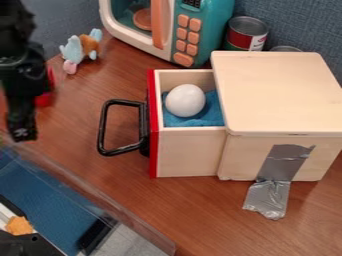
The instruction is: Close the drawer
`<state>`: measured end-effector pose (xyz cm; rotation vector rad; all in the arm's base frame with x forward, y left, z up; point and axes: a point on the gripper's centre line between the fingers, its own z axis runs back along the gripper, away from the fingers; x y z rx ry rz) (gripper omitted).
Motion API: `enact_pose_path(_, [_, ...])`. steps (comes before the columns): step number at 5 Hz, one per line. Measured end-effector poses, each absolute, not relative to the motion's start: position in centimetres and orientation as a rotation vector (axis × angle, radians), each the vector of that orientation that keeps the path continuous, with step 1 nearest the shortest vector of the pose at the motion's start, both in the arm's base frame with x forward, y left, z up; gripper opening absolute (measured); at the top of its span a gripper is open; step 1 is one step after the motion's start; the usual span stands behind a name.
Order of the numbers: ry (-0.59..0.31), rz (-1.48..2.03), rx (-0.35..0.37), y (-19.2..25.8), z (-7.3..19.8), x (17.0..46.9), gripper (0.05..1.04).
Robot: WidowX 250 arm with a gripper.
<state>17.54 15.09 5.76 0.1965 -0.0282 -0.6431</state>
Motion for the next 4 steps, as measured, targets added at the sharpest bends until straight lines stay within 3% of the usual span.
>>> enact_pose_path(2, [-0.02,-0.625,0.147,14.4,5.2,19.7,0.999])
enact_pose_path(4, [-0.008,-0.665,0.145,11.9,3.4,20.2,0.999])
